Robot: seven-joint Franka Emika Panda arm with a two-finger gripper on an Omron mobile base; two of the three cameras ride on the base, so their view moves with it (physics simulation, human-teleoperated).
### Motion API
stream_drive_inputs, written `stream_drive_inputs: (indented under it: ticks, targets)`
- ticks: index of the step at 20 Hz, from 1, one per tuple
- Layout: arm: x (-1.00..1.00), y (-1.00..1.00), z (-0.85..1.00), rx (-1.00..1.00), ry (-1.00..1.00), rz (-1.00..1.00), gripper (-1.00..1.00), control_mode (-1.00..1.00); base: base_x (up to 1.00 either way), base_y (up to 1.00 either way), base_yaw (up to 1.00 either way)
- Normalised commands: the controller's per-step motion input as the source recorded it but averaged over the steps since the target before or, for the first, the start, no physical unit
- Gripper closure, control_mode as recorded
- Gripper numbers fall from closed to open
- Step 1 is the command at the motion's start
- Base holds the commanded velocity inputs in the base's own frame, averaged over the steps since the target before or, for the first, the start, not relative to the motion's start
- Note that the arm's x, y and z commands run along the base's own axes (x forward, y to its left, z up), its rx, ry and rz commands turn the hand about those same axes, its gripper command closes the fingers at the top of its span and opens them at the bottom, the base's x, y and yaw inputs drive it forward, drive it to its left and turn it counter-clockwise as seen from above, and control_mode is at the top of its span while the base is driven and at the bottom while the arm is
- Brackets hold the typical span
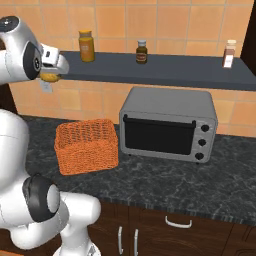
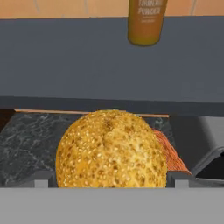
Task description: Open the cabinet, pick up the bread from the cabinet and place it in the basket. Then move the basket to the dining counter.
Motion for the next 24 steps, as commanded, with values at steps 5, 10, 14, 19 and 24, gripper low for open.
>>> stream_drive_inputs:
  ticks: [5, 10, 14, 19, 24]
  targets:
    - [-1.00, 0.04, -0.19, -0.02, 0.02, 0.18, 1.00, -1.00, 0.00, 0.00, 0.00]
    - [-0.97, 0.17, -0.55, -0.13, 0.14, 0.18, 1.00, -1.00, 0.00, 0.00, 0.00]
    - [-0.24, 0.03, -0.89, -0.16, 0.14, 0.15, 1.00, -1.00, 0.00, 0.00, 0.00]
    - [0.36, -0.06, -0.88, -0.09, 0.12, 0.05, 1.00, -1.00, 0.00, 0.00, 0.00]
    - [0.69, -0.16, -0.69, -0.06, 0.12, 0.00, 1.00, -1.00, 0.00, 0.00, 0.00]
